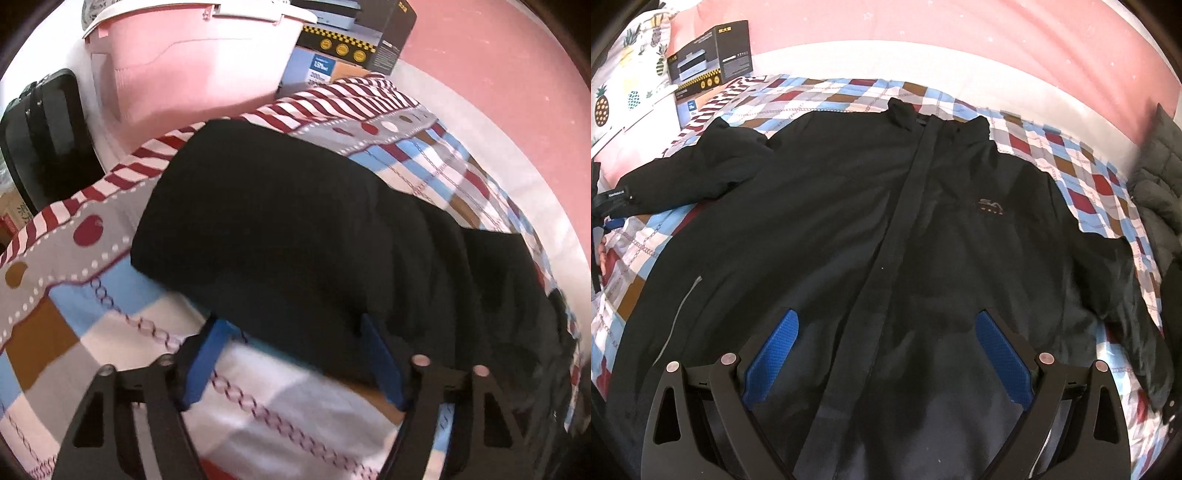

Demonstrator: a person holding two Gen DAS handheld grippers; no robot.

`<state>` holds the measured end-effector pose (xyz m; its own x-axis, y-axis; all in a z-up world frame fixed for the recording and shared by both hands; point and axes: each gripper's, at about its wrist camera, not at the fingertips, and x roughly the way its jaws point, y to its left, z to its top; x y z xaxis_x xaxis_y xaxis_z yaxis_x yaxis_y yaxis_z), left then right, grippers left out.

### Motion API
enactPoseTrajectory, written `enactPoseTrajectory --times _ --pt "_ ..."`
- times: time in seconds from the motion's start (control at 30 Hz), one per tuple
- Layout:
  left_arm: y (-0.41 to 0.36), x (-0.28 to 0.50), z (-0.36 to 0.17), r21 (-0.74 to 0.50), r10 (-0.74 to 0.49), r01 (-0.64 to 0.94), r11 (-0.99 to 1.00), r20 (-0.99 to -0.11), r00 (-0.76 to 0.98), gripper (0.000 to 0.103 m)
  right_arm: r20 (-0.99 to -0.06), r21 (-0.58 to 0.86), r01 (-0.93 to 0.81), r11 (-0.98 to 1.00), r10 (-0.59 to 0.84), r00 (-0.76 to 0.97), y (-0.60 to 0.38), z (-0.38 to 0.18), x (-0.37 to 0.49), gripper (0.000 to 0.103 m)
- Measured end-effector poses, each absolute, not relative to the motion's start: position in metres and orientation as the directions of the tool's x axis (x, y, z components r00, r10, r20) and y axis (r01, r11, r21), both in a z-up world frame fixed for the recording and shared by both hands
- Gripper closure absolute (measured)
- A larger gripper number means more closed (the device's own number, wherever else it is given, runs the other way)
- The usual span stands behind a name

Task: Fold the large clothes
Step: 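Move the left tool to the sleeve nearest it and grasp the cuff, then fold the sleeve across the jacket with the left tool while the right tool pinches the jacket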

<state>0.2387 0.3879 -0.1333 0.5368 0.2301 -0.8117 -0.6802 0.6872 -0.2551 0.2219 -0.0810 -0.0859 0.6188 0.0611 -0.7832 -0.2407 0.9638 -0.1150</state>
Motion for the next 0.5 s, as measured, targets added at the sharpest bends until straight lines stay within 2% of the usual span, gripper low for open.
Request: enactPoseTrajectory --times 0.03,0.07,0.13,0.23,0.5 --pt "0.389 0.240 -0.133 -0.242 0.242 -0.683 0.689 -0.812 0.532 0.052 -0.784 -0.112 -0.242 0.964 0.064 0.617 -0.080 -0.087 0.223 0.006" --pt "0.390 0.242 -0.132 -0.232 0.249 -0.685 0.691 -0.813 0.526 0.059 -0.784 -0.110 -0.244 0.964 0.067 0.617 -0.080 -0.088 0.224 0.006" --pt "0.389 0.244 -0.124 -0.207 0.269 -0.688 0.696 -0.813 0.516 0.083 -0.783 -0.106 -0.248 0.963 0.072 0.618 -0.080 -0.089 0.225 0.006" --pt "0.382 0.245 -0.102 -0.183 0.293 -0.665 0.724 -0.791 0.537 0.091 -0.778 -0.103 -0.252 0.962 0.080 0.623 -0.081 -0.088 0.224 0.007" --pt "0.328 0.252 -0.002 -0.192 0.260 -0.493 0.849 -0.660 0.705 0.093 -0.770 -0.092 -0.222 0.971 0.072 0.635 -0.100 -0.081 0.219 0.009"
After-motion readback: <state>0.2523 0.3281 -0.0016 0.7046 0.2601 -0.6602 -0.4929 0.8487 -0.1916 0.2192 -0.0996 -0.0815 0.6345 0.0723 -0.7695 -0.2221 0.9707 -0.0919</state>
